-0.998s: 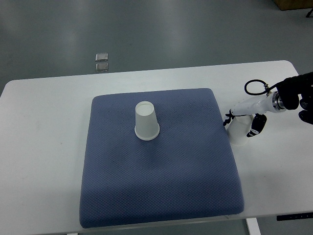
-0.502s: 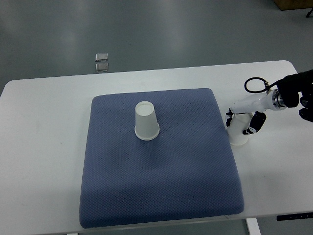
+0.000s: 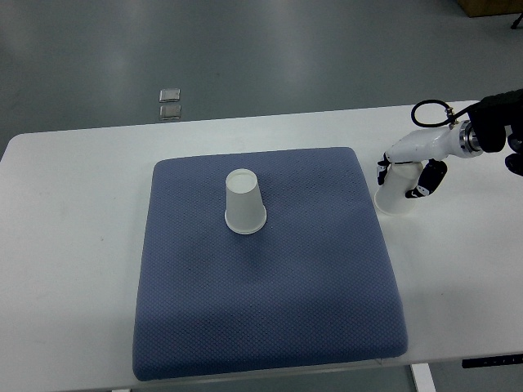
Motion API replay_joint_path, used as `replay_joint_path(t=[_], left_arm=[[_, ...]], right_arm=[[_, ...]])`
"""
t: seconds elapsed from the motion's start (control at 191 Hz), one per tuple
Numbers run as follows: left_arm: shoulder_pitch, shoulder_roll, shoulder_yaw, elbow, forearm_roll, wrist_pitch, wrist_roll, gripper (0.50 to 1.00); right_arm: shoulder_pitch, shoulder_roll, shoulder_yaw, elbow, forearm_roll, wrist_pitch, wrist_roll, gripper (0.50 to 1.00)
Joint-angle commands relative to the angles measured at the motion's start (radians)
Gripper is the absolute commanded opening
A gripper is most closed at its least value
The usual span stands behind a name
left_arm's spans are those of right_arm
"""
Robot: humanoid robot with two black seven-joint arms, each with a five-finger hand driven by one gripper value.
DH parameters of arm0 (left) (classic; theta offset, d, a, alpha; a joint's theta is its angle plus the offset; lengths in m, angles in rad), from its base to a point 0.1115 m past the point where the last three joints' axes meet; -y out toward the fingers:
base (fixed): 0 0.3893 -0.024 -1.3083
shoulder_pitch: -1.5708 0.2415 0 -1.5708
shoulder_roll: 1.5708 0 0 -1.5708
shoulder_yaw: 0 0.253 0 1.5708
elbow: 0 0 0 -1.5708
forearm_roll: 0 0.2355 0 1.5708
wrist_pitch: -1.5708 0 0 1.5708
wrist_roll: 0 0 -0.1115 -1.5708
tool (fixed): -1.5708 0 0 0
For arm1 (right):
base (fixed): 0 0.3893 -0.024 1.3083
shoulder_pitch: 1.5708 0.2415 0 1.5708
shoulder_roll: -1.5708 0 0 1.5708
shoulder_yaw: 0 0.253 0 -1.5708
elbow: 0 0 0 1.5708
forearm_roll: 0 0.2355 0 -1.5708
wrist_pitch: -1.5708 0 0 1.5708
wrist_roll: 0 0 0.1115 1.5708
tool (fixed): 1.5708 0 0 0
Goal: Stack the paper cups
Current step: 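Lift the cup with the right hand and carry it over the cup on the pad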
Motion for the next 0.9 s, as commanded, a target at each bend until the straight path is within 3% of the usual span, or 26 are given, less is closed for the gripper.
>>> replay_joint_path(t=[0.0, 0.345, 0.68, 0.894], left_arm=[[0.0, 0.0, 0.0, 0.0, 0.0, -0.001, 0.0, 1.0], [0.0, 0.0, 0.0, 0.0, 0.0, 0.001, 0.0, 1.0], [0.0, 0.0, 0.0, 0.0, 0.0, 0.001, 0.0, 1.0], [0.0, 0.0, 0.0, 0.0, 0.0, 0.001, 0.0, 1.0]], right_arm=[[0.016, 0.001, 0.0, 0.0, 0.0, 0.0, -0.003, 0.676], [0.178, 0.03, 0.001, 0.012, 0.012, 0.056, -0.001, 0.68], [0.371, 0.197, 0.003, 0.02, 0.046, 0.171, 0.035, 0.682], [0.399, 0.307, 0.024, 0.037, 0.095, 0.22, 0.035, 0.686]])
